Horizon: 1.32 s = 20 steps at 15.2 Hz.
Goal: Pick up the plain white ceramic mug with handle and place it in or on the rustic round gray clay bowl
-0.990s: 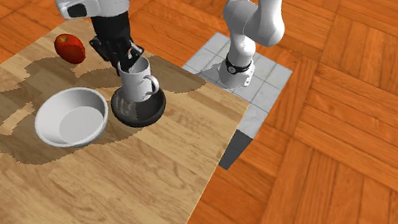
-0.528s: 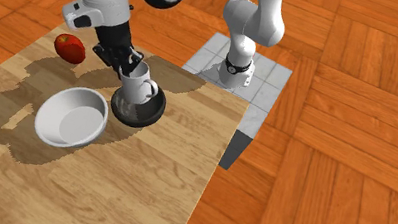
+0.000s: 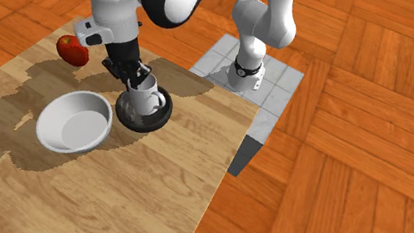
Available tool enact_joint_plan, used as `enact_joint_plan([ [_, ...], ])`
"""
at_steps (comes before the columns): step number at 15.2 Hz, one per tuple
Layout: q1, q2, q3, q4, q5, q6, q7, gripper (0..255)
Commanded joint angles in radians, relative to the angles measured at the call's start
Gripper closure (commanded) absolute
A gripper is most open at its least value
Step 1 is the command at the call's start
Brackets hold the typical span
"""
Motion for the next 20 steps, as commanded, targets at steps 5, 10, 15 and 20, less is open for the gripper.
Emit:
enact_joint_plan([
  [5, 0.002, 0.019, -0.001, -0.035, 0.008, 0.053, -0.008, 255],
  [10, 0.002, 0.019, -0.001, -0.034, 0.008, 0.053, -0.008, 255],
  [15, 0.002, 0.019, -0.001, -0.034, 0.008, 0.053, -0.008, 0],
  [20, -0.006, -0.034, -0.002, 0.04, -0.012, -0.073, 0.006, 0],
])
